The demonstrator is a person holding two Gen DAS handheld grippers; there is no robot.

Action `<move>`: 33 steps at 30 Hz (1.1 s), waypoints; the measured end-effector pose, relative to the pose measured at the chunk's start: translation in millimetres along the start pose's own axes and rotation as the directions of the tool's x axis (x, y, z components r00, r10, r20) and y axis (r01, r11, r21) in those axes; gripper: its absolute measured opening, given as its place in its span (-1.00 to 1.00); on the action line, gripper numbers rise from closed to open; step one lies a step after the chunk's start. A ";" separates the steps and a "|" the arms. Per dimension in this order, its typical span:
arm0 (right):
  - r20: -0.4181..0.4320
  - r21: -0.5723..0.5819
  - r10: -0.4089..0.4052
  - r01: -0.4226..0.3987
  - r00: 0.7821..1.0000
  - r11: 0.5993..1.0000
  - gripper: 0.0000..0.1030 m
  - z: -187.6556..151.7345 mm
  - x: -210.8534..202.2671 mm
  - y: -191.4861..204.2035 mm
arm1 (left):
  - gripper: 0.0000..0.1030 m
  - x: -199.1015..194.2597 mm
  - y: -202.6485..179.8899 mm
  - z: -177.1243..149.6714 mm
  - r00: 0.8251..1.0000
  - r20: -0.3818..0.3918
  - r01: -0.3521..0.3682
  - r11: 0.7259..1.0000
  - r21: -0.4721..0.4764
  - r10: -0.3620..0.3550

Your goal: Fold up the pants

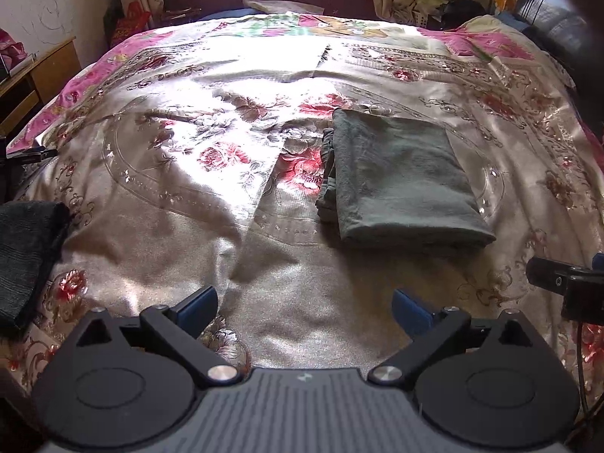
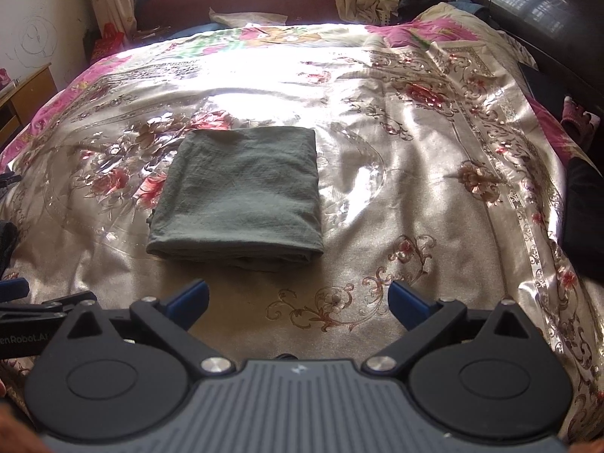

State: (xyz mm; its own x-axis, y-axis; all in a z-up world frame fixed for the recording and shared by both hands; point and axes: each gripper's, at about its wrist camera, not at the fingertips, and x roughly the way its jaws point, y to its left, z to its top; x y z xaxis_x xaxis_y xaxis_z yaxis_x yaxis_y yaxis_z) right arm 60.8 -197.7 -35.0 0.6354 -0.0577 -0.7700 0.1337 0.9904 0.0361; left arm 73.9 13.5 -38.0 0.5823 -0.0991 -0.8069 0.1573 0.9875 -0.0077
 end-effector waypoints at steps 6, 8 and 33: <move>0.009 -0.021 -0.002 0.003 1.000 1.000 0.96 2.7 -3.4 1.4 | 1.00 -4.1 -2.6 1.5 1.000 0.008 -0.009 1.000 0.009 0.009; 0.011 -0.021 -0.002 0.002 1.000 1.000 0.96 4.1 -4.2 0.9 | 1.00 -4.8 -3.0 2.5 1.000 0.009 -0.011 1.000 0.010 0.011; 0.000 -0.027 0.010 -0.010 1.000 1.000 0.96 6.8 3.0 0.8 | 1.00 0.3 -4.5 6.6 1.000 0.000 -0.022 0.999 0.023 0.022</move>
State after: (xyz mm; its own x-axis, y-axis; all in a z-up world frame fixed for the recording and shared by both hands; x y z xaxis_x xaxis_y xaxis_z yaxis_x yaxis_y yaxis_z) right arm 68.1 -197.9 -32.9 0.6368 -0.0473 -0.7696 0.1066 0.9939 0.0271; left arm 78.6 8.2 -34.3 0.5858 -0.0775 -0.8067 0.1630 0.9863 0.0236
